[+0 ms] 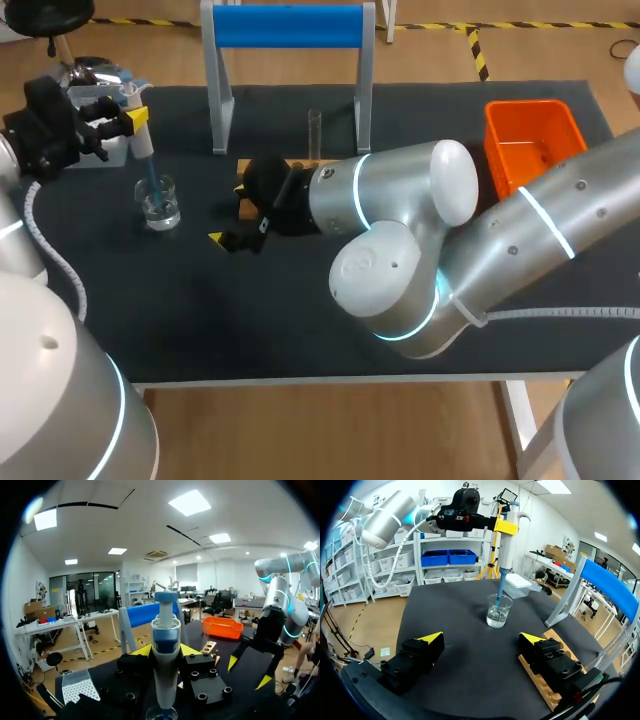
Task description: Invert the test tube, pick up the pipette, mount the tip to pipette, aspirate from beaker and dispense into the tube, eject the tip, return the pipette, and cap with the stopper.
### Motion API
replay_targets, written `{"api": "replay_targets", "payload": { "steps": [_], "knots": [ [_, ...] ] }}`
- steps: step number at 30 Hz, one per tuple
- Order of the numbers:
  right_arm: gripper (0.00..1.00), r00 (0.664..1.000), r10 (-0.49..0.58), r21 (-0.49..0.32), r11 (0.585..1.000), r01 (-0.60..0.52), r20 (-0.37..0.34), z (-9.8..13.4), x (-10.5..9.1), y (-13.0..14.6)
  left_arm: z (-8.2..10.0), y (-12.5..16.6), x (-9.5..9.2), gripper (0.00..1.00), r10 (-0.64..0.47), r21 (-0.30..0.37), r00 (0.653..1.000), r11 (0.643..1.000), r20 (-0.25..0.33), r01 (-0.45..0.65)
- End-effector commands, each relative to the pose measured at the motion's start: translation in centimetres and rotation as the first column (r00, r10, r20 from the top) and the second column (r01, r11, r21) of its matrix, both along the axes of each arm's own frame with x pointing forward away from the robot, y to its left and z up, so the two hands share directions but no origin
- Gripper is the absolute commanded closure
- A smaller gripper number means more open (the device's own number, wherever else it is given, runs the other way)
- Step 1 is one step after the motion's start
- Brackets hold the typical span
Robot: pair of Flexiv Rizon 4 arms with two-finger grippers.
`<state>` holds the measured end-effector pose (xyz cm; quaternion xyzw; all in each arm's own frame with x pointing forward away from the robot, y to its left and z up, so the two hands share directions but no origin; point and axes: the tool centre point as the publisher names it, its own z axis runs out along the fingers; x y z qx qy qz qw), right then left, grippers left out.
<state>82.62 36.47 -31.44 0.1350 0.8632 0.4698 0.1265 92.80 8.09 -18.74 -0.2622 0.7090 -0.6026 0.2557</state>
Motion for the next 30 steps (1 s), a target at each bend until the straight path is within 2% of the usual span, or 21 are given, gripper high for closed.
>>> {"api": "replay_targets", "payload": {
  "steps": [1, 30],
  "knots": [
    [0.00, 1.000, 0.001, 0.002, 1.000, -0.001, 0.000, -0.08, 0.02, -0.02, 0.14, 0.14, -0.05, 1.00, -0.001, -0.013, 1.000, 1.000, 0.006, 0.001],
    [0.00, 1.000, 0.001, 0.002, 1.000, -0.001, 0.000, -0.08, 0.02, -0.02, 0.21, 0.20, 0.08, 1.00, 0.003, -0.023, 1.000, 1.000, 0.002, -0.003]
  ]
}}
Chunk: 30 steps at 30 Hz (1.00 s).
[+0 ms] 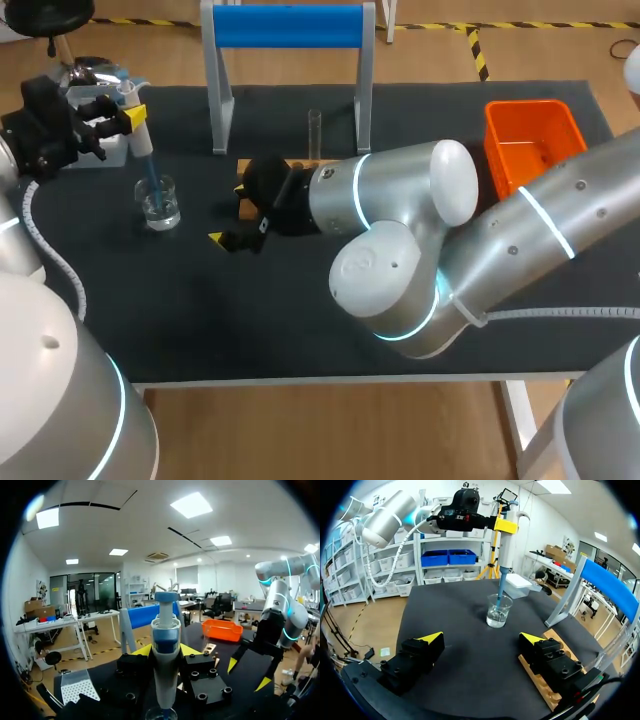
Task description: Invert the test tube, pick up the pipette, mount the tip to pipette, aspirate from beaker and dispense into the tube, eject the tip, return the pipette, and cap with the stopper.
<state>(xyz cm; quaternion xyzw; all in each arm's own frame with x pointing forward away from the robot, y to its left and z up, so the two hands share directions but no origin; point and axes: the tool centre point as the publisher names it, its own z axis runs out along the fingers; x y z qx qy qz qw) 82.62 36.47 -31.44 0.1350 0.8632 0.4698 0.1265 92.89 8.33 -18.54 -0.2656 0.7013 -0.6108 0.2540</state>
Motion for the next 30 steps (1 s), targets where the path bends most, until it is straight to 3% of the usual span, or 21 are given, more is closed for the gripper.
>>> {"api": "replay_targets", "payload": {
  "steps": [1, 9, 16, 25, 30],
  "knots": [
    [0.00, 1.000, 0.001, 0.002, 1.000, -0.001, 0.000, -0.1, 0.0, 0.0, 0.0, 0.0, 0.0, 1.00, 0.001, 0.001, 1.000, 1.000, 0.001, -0.001],
    [0.00, 1.000, 0.000, 0.022, 1.000, -0.001, 0.013, 1.4, -0.1, -1.3, 0.0, 0.0, 0.0, 1.00, 0.001, 0.001, 1.000, 1.000, 0.001, -0.001],
    [0.00, 0.993, 0.117, 0.065, 0.991, -0.118, 0.009, 3.6, -0.5, -3.3, 0.0, 0.0, 0.0, 1.00, 0.001, 0.001, 1.000, 1.000, 0.001, -0.001],
    [0.00, 0.971, 0.238, 0.171, 0.956, -0.240, 0.033, 9.1, 0.7, -6.4, 0.0, 0.0, 0.0, 1.00, 0.001, 0.001, 1.000, 1.000, 0.001, -0.001],
    [0.00, 0.938, 0.344, 0.172, 0.923, -0.344, 0.028, 12.2, 1.4, -6.9, 0.0, 0.0, 0.0, 1.00, 0.001, 0.001, 1.000, 1.000, 0.001, -0.001]
  ]
}}
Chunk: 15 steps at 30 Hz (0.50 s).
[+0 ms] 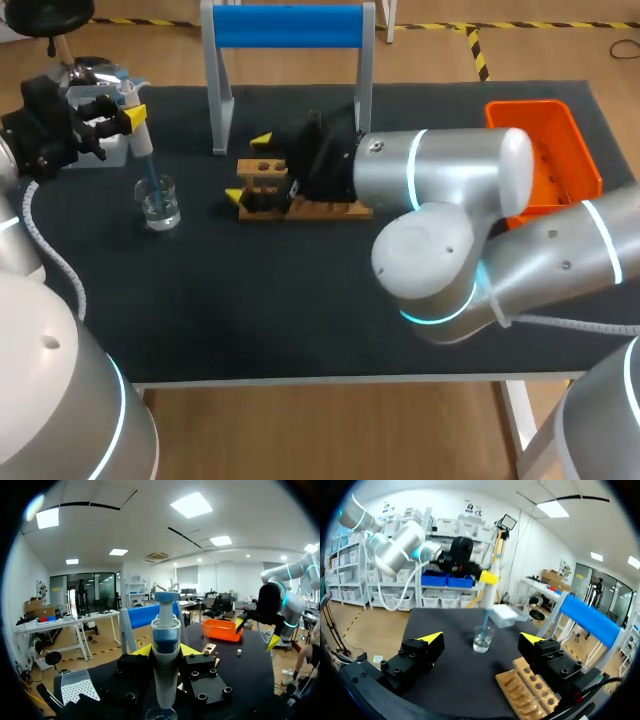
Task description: Invert the test tube, pick up the pipette, mount the tip to pipette, aspirate from beaker and dispense into the tube, eject the tip, return the pipette, and cap with the stopper.
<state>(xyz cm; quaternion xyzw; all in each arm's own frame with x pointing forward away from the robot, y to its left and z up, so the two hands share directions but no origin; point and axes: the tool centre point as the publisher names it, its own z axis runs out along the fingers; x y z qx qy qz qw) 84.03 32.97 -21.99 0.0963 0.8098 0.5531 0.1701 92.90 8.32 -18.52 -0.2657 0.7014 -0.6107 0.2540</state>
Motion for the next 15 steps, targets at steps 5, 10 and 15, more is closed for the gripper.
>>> {"api": "replay_targets", "payload": {
  "steps": [5, 10, 15],
  "knots": [
    [0.00, 0.909, 0.392, 0.021, 0.919, -0.393, -0.143, 4.7, 0.8, -3.3, 0.0, 0.0, 0.0, 1.00, 0.001, 0.001, 1.000, 1.000, 0.001, -0.001],
    [0.00, 0.882, 0.450, 0.051, 0.893, -0.447, -0.137, 6.5, 1.7, -2.7, 0.0, 0.0, 0.0, 1.00, 0.001, 0.001, 1.000, 1.000, 0.001, -0.001],
    [0.00, 0.847, 0.512, 0.081, 0.859, -0.505, -0.144, 8.0, 2.7, -1.7, 0.0, 0.0, 0.0, 1.00, 0.001, 0.001, 1.000, 1.000, 0.001, -0.001]
  ]
}}
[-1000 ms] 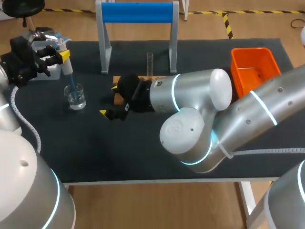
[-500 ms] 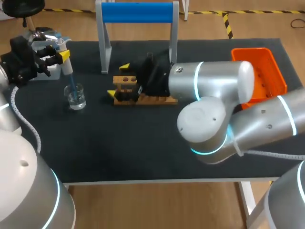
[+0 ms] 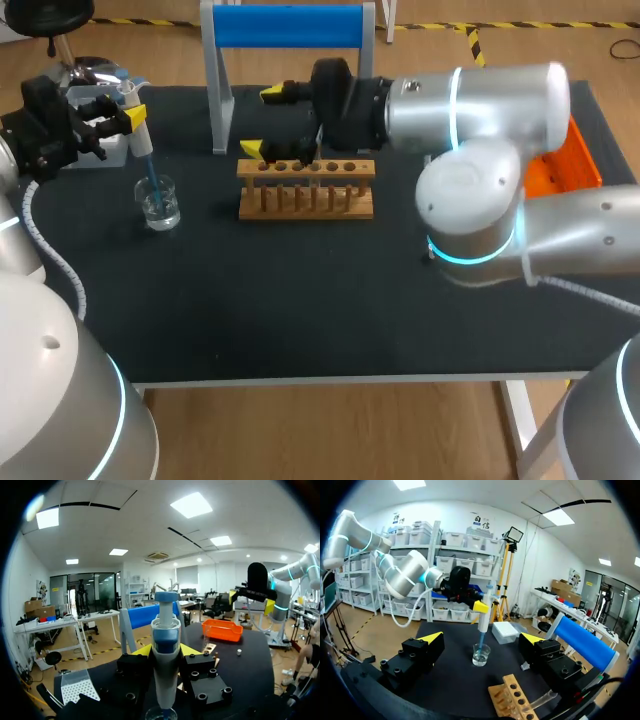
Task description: Invert the test tube, pick up the pipette, mount the tip to pipette, aspirate from beaker and dispense into the tube, eject the tip, return the pipette, and cap with the stopper.
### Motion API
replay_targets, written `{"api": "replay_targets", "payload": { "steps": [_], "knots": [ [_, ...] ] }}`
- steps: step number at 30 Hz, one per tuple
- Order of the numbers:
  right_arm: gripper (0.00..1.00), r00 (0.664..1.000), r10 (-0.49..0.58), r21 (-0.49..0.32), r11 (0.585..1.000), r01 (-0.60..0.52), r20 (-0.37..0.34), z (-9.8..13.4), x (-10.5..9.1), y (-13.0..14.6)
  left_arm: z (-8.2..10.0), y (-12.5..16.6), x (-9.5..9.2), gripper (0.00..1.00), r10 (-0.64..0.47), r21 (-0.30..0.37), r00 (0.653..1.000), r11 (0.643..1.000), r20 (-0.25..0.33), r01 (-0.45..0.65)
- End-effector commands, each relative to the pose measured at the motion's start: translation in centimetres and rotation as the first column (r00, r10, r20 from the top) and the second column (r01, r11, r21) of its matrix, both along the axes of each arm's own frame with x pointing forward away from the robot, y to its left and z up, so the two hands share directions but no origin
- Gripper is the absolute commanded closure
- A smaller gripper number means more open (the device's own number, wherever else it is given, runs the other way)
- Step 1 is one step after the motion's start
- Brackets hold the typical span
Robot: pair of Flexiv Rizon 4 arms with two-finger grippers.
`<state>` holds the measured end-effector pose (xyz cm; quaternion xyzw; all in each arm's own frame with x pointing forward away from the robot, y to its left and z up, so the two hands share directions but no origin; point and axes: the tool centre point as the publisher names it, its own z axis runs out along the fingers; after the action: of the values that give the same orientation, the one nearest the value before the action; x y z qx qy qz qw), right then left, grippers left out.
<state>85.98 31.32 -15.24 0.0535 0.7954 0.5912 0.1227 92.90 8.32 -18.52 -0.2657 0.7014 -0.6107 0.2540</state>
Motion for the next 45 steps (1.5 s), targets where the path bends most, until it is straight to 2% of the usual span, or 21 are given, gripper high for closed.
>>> {"api": "replay_targets", "payload": {
  "steps": [1, 11, 22, 25, 26, 27, 28, 31, 33, 34, 35, 36, 37, 40, 41, 43, 45],
  "knots": [
    [0.00, 0.904, 0.408, -0.001, 0.911, -0.412, -0.131, 1.6, 0.9, 0.2, 0.0, 0.0, 0.0, 1.00, 0.001, 0.001, 1.000, 1.000, 0.001, -0.001],
    [0.00, 0.856, 0.505, 0.033, 0.863, -0.504, -0.113, 4.6, 2.9, 2.6, 0.0, 0.0, 0.0, 1.00, 0.001, 0.001, 1.000, 1.000, 0.001, -0.001],
    [0.01, 0.798, 0.595, 0.088, 0.804, -0.588, -0.099, 6.0, 4.3, 5.3, 0.0, 0.0, 0.0, 1.00, 0.001, 0.001, 1.000, 1.000, 0.001, -0.001],
    [0.12, 0.782, 0.616, 0.107, 0.787, -0.607, -0.095, 6.3, 4.5, 6.0, 0.0, 0.0, 0.0, 1.00, 0.001, 0.001, 1.000, 1.000, 0.001, -0.001],
    [0.24, 0.779, 0.620, 0.107, 0.784, -0.611, -0.094, 6.3, 4.5, 6.3, 0.0, 0.0, 0.0, 1.00, 0.001, 0.001, 1.000, 1.000, 0.001, -0.001],
    [0.30, 0.777, 0.622, 0.108, 0.782, -0.613, -0.092, 6.4, 4.6, 6.6, 0.0, 0.0, 0.0, 1.00, 0.001, 0.001, 1.000, 1.000, 0.001, -0.001],
    [0.33, 0.770, 0.631, 0.121, 0.775, -0.621, -0.091, 6.5, 4.7, 6.9, 0.0, 0.0, 0.0, 1.00, 0.001, 0.001, 1.000, 1.000, 0.001, -0.001],
    [0.53, 0.762, 0.642, 0.146, 0.764, -0.628, -0.085, 6.9, 5.1, 7.7, 0.0, 0.0, 0.0, 1.00, 0.001, 0.001, 1.000, 1.000, 0.001, -0.001],
    [0.58, 0.755, 0.651, 0.156, 0.756, -0.636, -0.076, 7.2, 5.2, 8.1, 0.0, 0.0, 0.0, 1.00, 0.001, 0.001, 1.000, 1.000, 0.001, -0.001],
    [0.67, 0.751, 0.656, 0.168, 0.750, -0.639, -0.073, 7.4, 5.2, 8.5, 0.0, 0.0, 0.0, 1.00, 0.001, 0.001, 1.000, 1.000, 0.001, -0.001],
    [0.71, 0.748, 0.660, 0.178, 0.746, -0.642, -0.069, 7.5, 5.3, 8.7, 0.0, 0.0, 0.0, 1.00, 0.001, 0.001, 1.000, 1.000, 0.001, -0.001],
    [0.80, 0.745, 0.663, 0.184, 0.743, -0.644, -0.068, 7.5, 5.3, 9.0, 0.0, 0.0, 0.0, 1.00, 0.001, 0.001, 1.000, 1.000, 0.001, -0.001],
    [0.84, 0.745, 0.663, 0.185, 0.742, -0.644, -0.067, 7.6, 5.4, 9.3, 0.0, 0.0, 0.0, 1.00, 0.001, 0.001, 1.000, 1.000, 0.001, -0.001],
    [0.87, 0.744, 0.665, 0.189, 0.740, -0.645, -0.065, 7.5, 5.4, 10.0, 0.0, 0.0, 0.0, 1.00, 0.001, 0.001, 1.000, 1.000, 0.001, -0.001],
    [0.93, 0.743, 0.666, 0.188, 0.739, -0.647, -0.064, 7.5, 5.4, 10.3, 0.0, 0.0, 0.0, 1.00, 0.001, 0.001, 1.000, 1.000, 0.001, -0.001],
    [0.98, 0.743, 0.666, 0.190, 0.739, -0.647, -0.060, 7.5, 5.4, 10.8, 0.0, 0.0, 0.0, 1.00, 0.001, 0.001, 1.000, 1.000, 0.001, -0.001],
    [1.00, 0.748, 0.661, 0.190, 0.742, -0.643, -0.049, 7.5, 5.3, 11.3, 0.0, 0.0, 0.0, 1.00, 0.001, 0.001, 1.000, 1.000, 0.001, -0.001]
  ]
}}
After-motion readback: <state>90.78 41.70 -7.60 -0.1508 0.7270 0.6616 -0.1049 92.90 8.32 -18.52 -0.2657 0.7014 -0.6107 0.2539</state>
